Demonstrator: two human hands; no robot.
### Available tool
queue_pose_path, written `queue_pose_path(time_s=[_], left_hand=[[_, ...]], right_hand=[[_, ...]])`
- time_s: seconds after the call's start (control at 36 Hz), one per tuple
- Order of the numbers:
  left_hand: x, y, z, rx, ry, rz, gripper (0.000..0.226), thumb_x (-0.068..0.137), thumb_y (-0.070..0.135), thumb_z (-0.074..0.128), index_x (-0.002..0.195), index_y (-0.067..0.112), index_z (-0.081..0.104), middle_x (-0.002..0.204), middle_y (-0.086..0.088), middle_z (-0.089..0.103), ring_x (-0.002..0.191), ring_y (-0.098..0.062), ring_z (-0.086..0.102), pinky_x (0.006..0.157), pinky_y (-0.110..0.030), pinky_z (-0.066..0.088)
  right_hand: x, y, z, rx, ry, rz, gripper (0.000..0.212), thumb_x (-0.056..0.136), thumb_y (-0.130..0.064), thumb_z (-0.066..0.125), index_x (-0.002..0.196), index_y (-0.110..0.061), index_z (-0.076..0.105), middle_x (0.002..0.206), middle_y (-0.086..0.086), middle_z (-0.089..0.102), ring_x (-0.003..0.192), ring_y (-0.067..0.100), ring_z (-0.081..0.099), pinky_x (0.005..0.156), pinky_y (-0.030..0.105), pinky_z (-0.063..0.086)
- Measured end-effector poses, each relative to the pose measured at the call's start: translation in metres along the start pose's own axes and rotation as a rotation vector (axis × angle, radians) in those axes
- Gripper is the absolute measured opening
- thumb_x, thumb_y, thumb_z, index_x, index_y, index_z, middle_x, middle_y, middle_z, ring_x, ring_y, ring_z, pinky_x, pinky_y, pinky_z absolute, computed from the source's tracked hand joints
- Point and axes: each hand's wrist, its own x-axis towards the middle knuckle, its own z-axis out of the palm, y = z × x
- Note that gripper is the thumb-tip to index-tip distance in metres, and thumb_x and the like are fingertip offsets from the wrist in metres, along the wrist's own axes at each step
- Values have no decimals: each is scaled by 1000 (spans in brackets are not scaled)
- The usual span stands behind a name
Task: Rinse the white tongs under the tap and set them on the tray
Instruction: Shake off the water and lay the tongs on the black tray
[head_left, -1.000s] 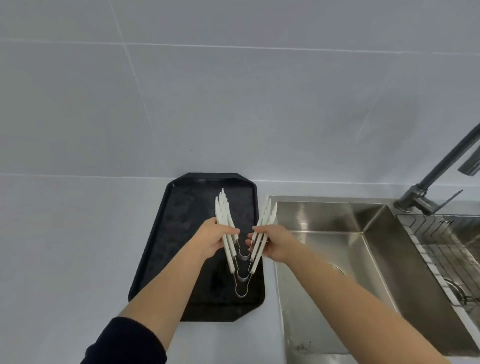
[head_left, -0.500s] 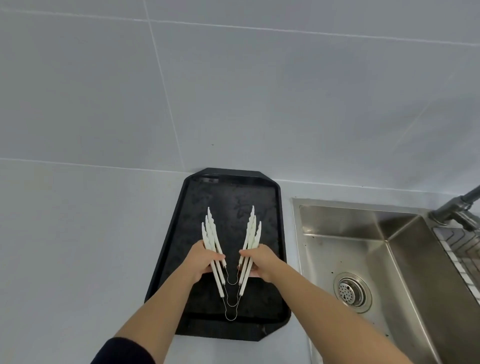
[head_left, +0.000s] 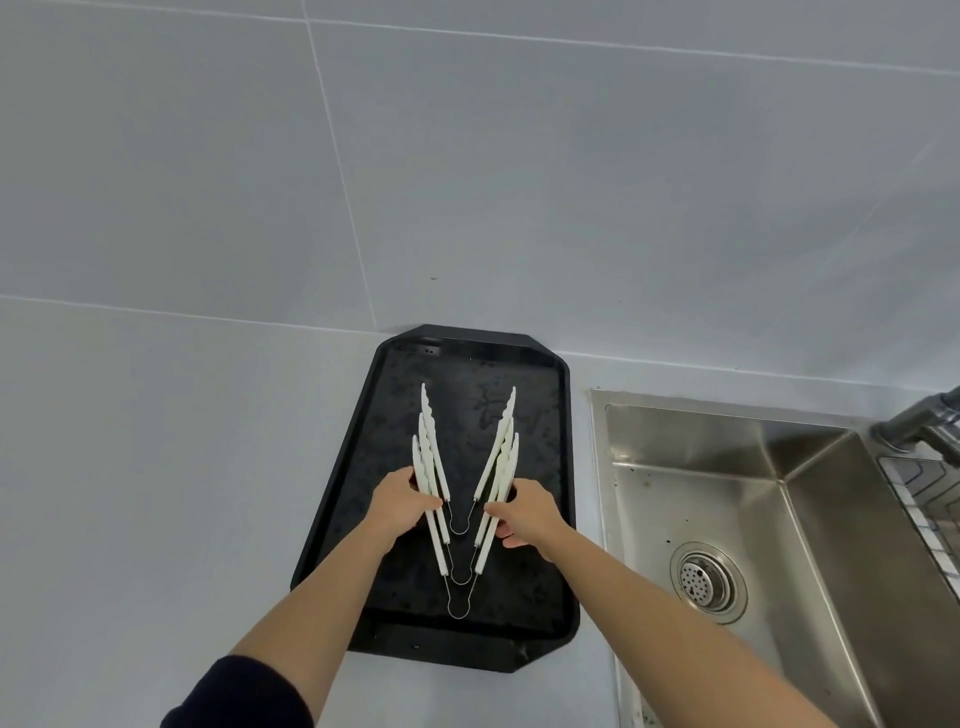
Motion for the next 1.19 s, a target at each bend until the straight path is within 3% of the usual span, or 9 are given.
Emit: queue_pose_path(time_s=[0.08,0.19,0.28,0.36,0.44,0.61,0.69,0.81,1.19], left_hand=[[-1,-4,0,109,16,25,34,80,6,64,114,6,55,109,-11,59,89,-18,54,75,-27,44],[-8,-9,-1,328,21,133,65,77,21,70,133,13,38,129,-11,43,102,-19,51,90,-29,46],[-20,-15,1,625,19,240,98,75,42,70,148,14,11,146,-7,28,131,-22,35,106,-36,35],[-32,-25,2,823,-52,295,115,68,57,68,149,14,-1,157,-5,8,145,-23,10,118,-45,14],[-40,-36,2,953,-146,277,127,65,62,68,147,11,-14,158,-5,-14,146,-23,-14,117,-48,-4],[-44,-42,6,1058,-185,292,131,64,69,62,145,5,-19,156,-8,-22,128,-15,-34,115,-46,-11],[-41,-40,6,1063,-192,298,134,61,77,55,144,3,-20,156,-9,-23,124,-16,-35,116,-45,-11],[-31,-34,0,1049,-184,317,152,24,88,19,144,4,-19,156,-9,-21,125,-14,-34,116,-42,-10],[18,-5,-11,1102,-189,358,149,25,87,16,146,6,-15,158,-7,-16,145,-21,-16,118,-42,-6]], right_hand=[[-5,3,1,-80,-14,-32,37,90,-17,58,123,-6,47,115,14,61,71,15,56,61,24,51],[-13,12,4,-293,8,-160,62,82,-27,67,133,-11,34,122,10,56,103,23,57,89,33,48],[-27,19,4,-630,20,-238,94,78,-42,68,148,-15,12,145,10,34,133,29,35,108,43,35],[-41,30,7,-836,3,-281,110,76,-51,67,150,-14,-4,159,7,4,147,27,4,118,50,9],[-45,38,13,-934,-32,-287,117,74,-57,65,149,-10,-13,159,8,-13,146,27,-13,117,51,-3],[-45,39,26,-924,-58,-315,119,76,-58,62,146,-4,-17,157,10,-20,145,26,-17,118,43,-6],[-42,38,31,-905,-57,-308,118,77,-58,61,146,-3,-18,156,12,-21,145,26,-18,118,39,-7],[-35,32,32,-853,-49,-291,118,77,-57,61,145,-2,-18,156,12,-21,145,26,-18,118,37,-6],[6,3,16,-820,-26,-254,117,78,-59,59,145,-4,-19,156,11,-21,145,24,-17,118,35,-6]])
